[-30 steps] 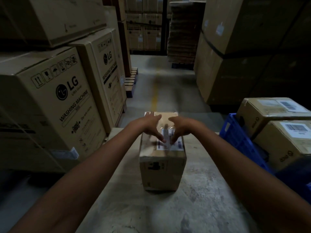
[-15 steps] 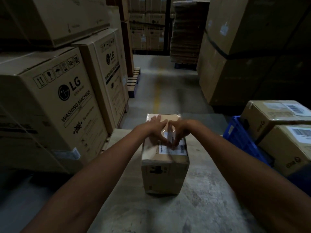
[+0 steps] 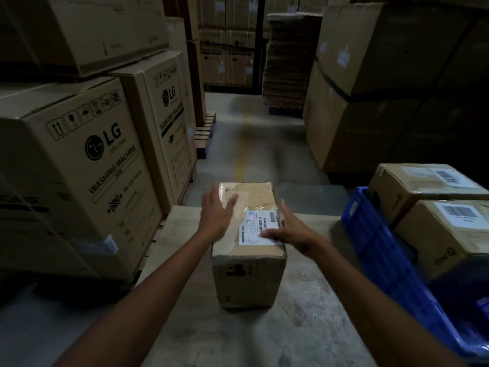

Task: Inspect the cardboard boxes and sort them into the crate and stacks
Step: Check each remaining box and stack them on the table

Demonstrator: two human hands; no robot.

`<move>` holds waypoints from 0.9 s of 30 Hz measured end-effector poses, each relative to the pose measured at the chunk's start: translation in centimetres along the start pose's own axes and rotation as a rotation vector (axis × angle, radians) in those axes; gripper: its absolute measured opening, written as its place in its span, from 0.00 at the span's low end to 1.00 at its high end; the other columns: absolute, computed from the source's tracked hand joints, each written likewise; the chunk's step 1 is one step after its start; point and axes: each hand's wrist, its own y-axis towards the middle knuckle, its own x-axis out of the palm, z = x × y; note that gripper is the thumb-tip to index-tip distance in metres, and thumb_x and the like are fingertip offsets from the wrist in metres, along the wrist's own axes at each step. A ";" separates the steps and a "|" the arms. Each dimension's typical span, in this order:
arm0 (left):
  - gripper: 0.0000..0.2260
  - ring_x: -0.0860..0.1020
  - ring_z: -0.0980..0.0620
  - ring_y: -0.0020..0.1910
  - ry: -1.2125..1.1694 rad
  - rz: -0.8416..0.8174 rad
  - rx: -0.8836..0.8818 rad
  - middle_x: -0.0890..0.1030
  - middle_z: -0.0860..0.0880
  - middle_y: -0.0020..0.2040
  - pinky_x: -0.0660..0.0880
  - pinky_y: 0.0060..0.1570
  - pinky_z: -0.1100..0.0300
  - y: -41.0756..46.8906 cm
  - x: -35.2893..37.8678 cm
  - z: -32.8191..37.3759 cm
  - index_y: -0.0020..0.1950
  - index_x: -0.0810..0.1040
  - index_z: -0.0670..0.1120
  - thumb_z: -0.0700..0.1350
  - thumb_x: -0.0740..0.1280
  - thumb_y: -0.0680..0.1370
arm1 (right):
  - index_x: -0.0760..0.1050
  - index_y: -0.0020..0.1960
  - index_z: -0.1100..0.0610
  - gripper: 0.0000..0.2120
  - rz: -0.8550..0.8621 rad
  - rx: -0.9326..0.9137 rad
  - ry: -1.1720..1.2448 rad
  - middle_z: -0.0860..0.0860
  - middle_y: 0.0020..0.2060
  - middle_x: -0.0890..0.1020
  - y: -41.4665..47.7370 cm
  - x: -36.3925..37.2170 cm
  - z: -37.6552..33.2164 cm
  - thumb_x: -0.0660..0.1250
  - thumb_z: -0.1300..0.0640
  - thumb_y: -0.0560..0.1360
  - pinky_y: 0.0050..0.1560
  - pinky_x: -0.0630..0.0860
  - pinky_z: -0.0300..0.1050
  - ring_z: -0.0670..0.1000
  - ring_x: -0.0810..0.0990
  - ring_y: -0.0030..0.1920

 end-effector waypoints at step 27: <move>0.26 0.85 0.47 0.38 -1.230 -0.411 -0.601 0.86 0.44 0.42 0.81 0.36 0.57 -14.4 3.8 -7.2 0.51 0.83 0.45 0.59 0.51 0.83 | 0.81 0.54 0.62 0.21 0.349 0.264 0.175 0.57 0.46 0.87 -7.1 5.5 11.1 0.59 0.46 0.83 0.54 0.80 0.57 0.59 0.85 0.50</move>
